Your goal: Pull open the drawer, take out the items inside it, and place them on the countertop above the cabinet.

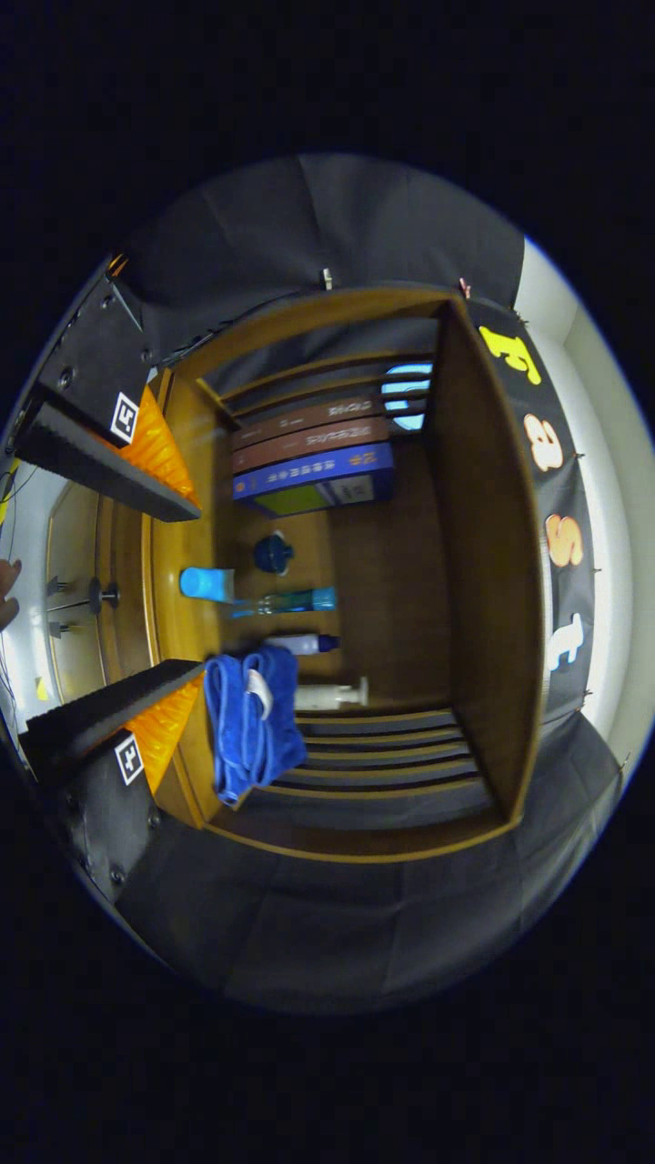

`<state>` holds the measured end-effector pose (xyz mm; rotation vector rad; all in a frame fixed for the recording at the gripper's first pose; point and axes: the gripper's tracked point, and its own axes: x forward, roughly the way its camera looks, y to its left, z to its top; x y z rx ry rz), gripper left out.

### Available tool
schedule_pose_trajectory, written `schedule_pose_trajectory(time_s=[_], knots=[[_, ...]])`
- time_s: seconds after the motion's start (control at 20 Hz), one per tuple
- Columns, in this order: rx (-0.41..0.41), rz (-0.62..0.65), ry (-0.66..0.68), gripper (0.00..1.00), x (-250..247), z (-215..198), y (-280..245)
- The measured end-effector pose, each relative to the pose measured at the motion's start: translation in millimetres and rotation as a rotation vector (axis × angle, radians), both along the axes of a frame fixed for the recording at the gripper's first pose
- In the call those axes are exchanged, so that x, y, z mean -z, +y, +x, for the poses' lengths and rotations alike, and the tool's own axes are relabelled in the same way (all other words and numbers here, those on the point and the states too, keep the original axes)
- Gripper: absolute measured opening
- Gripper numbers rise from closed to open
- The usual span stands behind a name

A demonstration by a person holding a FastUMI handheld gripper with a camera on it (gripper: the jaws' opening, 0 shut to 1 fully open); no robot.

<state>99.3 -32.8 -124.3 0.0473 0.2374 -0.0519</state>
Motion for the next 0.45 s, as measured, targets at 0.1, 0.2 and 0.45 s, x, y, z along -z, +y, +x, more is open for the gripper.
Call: schedule_pose_trajectory(time_s=[0.1, 0.2, 0.45], knots=[[-0.005, -0.015, -0.055, 1.00, -30, -18, 2], [-0.012, -0.035, -0.097, 0.99, -51, -33, 7], [-0.062, -0.083, -0.142, 0.99, -85, -64, 22]])
